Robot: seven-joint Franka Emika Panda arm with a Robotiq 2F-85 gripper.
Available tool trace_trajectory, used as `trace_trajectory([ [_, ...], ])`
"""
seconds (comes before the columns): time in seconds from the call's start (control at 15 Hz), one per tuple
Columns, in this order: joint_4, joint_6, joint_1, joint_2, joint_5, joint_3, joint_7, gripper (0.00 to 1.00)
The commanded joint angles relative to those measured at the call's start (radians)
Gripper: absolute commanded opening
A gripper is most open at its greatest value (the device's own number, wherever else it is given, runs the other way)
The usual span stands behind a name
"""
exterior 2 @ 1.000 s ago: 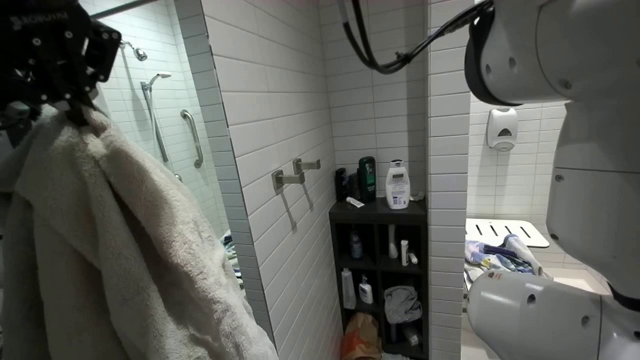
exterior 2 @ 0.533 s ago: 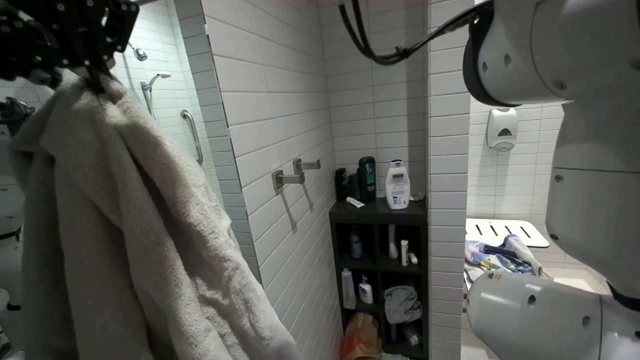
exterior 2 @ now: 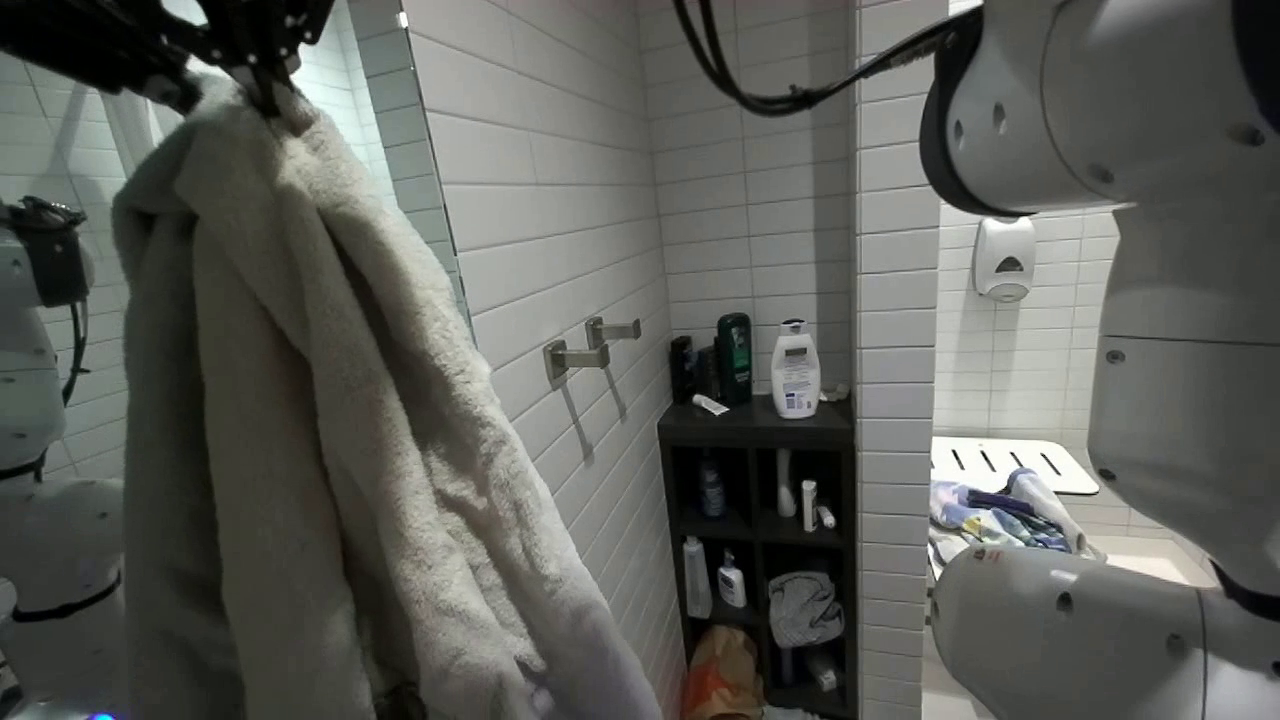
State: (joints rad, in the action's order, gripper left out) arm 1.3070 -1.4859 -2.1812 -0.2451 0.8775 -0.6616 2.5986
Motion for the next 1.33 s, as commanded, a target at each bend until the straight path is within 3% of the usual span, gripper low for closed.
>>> trace_trajectory([
  [0.0,-0.071,0.023,-0.045,0.003,0.052,-0.057,0.0,0.02],
  [0.73,-0.146,0.055,-0.111,-0.013,0.046,-0.208,0.001,0.02],
  [1.27,-0.148,0.008,-0.248,-0.014,-0.038,-0.348,0.002,0.02],
])
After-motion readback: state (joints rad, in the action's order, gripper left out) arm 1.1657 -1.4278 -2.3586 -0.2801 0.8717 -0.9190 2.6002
